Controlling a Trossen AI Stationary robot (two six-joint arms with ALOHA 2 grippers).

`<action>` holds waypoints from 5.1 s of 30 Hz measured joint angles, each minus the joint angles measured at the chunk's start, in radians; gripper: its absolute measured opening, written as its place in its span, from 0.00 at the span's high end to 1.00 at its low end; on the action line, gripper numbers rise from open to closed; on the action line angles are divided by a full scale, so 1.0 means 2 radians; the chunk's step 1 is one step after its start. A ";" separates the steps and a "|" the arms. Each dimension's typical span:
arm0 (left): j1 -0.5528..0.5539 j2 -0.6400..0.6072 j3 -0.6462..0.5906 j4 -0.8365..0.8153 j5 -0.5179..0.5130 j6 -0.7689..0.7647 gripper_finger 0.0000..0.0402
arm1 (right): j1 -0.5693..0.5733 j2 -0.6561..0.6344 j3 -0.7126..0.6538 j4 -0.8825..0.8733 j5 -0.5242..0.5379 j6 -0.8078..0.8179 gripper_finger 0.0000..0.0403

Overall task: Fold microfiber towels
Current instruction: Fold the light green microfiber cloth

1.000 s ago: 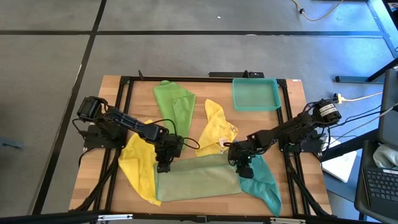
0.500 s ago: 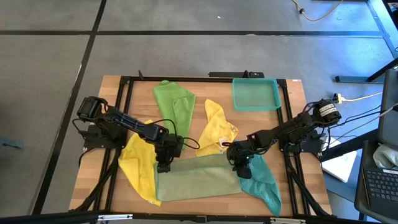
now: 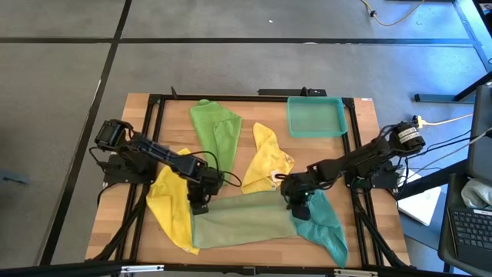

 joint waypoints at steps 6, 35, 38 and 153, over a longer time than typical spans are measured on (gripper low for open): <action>-0.008 0.000 0.000 0.000 0.001 -0.010 1.00 | -0.004 -0.017 0.000 -0.003 0.037 -0.001 0.99; -0.001 -0.028 0.000 -0.040 -0.060 -0.070 1.00 | -0.035 -0.017 0.000 -0.036 0.134 -0.039 0.99; 0.001 -0.027 0.000 -0.043 -0.063 -0.067 1.00 | -0.038 -0.017 0.000 -0.038 0.136 -0.043 0.99; -0.140 -0.189 0.000 -0.032 -0.445 -0.514 0.63 | 0.082 -0.040 -0.157 0.262 0.050 0.509 0.57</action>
